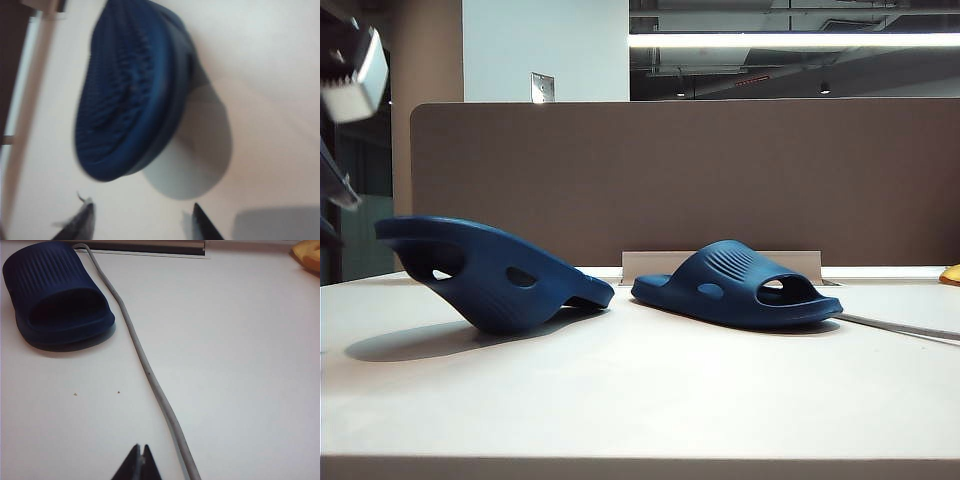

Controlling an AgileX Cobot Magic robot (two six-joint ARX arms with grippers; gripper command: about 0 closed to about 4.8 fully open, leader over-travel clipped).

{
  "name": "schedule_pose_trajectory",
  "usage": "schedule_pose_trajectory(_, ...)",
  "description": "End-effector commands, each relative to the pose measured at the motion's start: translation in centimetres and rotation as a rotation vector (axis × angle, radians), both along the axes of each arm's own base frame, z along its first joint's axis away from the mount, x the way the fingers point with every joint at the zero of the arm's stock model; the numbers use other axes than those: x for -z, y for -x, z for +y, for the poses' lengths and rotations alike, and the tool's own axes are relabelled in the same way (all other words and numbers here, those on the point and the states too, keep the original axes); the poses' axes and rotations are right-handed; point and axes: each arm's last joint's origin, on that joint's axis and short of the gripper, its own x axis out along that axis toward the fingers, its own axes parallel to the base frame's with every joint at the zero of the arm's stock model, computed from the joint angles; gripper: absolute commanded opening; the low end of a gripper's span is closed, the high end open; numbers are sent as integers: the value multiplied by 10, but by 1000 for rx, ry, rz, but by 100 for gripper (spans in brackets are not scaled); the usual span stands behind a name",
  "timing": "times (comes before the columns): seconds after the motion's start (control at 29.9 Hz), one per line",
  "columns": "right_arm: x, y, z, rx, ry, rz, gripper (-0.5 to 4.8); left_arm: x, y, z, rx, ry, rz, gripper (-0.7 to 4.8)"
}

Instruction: Interlock the pair of blue slippers on the table with their fronts facing up.

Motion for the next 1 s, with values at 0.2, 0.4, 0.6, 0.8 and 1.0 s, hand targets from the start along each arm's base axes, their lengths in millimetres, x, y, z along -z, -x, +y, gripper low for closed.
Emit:
schedule_pose_trajectory(0.2, -1, 0, 0, -1, -1, -14, 9, 6, -18, -5, 21, 16, -32, 247)
schedule_pose_trajectory(0.4, -1, 0, 0, -1, -1, -14, 9, 10, -26, -8, 50, 35, -32, 239)
schedule_pose_trajectory(0.6, -1, 0, 0, 0, -1, -14, 9, 11, -25, -11, 113, 72, -20, 237)
schedule_pose_trajectory(0.8, -1, 0, 0, -1, -1, -14, 9, 11, -21, -25, 241, -63, -80, 237)
schedule_pose_trajectory(1.0, -1, 0, 0, -1, -1, -14, 9, 10, -22, -27, 216, -117, -112, 238)
